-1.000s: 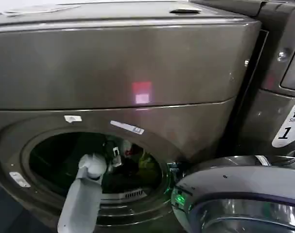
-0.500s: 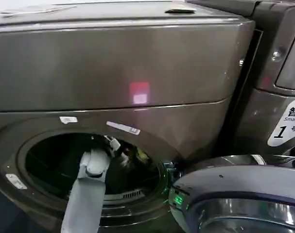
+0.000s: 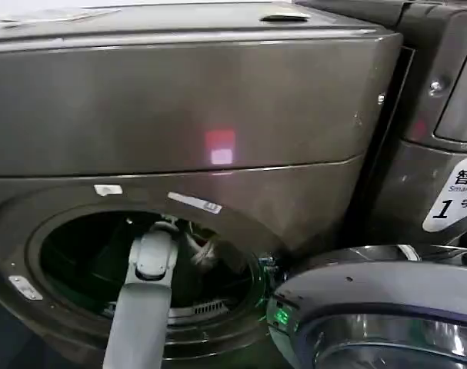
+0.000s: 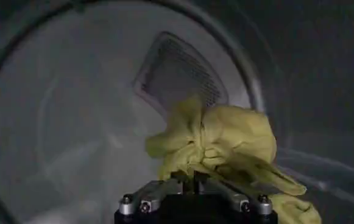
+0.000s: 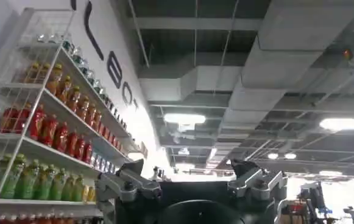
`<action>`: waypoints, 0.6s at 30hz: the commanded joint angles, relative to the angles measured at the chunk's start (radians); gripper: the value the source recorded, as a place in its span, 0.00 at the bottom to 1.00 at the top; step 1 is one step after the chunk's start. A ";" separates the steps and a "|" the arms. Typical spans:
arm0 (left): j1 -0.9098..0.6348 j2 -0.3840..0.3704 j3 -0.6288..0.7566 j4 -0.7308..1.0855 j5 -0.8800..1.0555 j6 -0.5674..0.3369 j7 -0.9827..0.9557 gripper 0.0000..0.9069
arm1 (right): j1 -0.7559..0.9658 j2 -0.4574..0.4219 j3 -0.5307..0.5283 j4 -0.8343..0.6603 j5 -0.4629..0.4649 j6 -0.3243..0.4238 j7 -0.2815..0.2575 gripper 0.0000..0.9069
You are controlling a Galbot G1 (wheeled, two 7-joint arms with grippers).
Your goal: Grasp the clothes from the dryer.
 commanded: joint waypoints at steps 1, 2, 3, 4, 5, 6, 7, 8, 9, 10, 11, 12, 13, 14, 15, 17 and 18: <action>-0.003 -0.013 -0.004 -0.033 -0.118 0.034 -0.171 0.00 | -0.001 0.001 0.002 0.001 0.012 0.003 0.000 1.00; -0.004 -0.013 -0.005 -0.034 -0.120 0.034 -0.174 0.00 | 0.000 0.001 0.002 0.001 0.012 0.003 0.000 1.00; -0.004 -0.013 -0.006 -0.036 -0.122 0.035 -0.176 0.00 | 0.001 0.001 0.002 0.001 0.012 0.004 0.000 1.00; -0.004 -0.012 -0.006 -0.040 -0.125 0.037 -0.176 0.00 | 0.001 0.001 0.002 0.001 0.012 0.004 0.000 1.00; -0.004 -0.011 -0.005 -0.043 -0.128 0.038 -0.177 0.00 | 0.001 0.001 0.002 0.001 0.012 0.004 0.000 1.00; -0.004 -0.010 -0.005 -0.044 -0.129 0.040 -0.176 0.00 | 0.002 0.001 0.001 0.000 0.012 0.005 0.000 1.00; -0.004 -0.009 -0.006 -0.045 -0.131 0.041 -0.177 0.00 | 0.002 0.002 0.001 0.000 0.012 0.006 0.000 1.00; -0.004 -0.008 -0.006 -0.045 -0.132 0.041 -0.177 0.00 | 0.002 0.003 0.000 -0.001 0.012 0.006 -0.001 1.00; -0.004 -0.008 -0.006 -0.046 -0.133 0.041 -0.177 0.00 | 0.002 0.003 0.000 -0.001 0.012 0.007 -0.001 1.00; -0.004 -0.008 -0.006 -0.047 -0.134 0.042 -0.177 0.00 | 0.001 0.003 0.000 -0.002 0.012 0.007 -0.001 1.00; -0.004 -0.009 -0.006 -0.046 -0.135 0.041 -0.179 0.00 | 0.001 0.003 0.000 -0.002 0.012 0.007 -0.001 1.00; -0.004 -0.009 -0.006 -0.046 -0.136 0.040 -0.180 0.00 | 0.001 0.003 0.001 -0.003 0.012 0.008 -0.001 1.00; -0.004 -0.009 -0.006 -0.046 -0.138 0.040 -0.181 0.00 | 0.001 0.003 0.001 -0.004 0.012 0.008 -0.001 1.00; -0.005 -0.009 -0.006 -0.045 -0.138 0.040 -0.181 0.00 | 0.001 0.003 0.001 -0.004 0.012 0.009 -0.001 1.00; -0.004 -0.009 -0.006 -0.046 -0.140 0.041 -0.182 0.00 | 0.001 0.003 0.001 -0.005 0.011 0.009 -0.001 1.00; -0.004 -0.009 -0.006 -0.046 -0.142 0.041 -0.182 0.00 | 0.001 0.004 0.000 -0.005 0.011 0.009 -0.001 1.00; -0.003 -0.009 -0.006 -0.047 -0.144 0.041 -0.184 0.00 | 0.001 0.004 0.000 -0.004 0.011 0.009 -0.002 1.00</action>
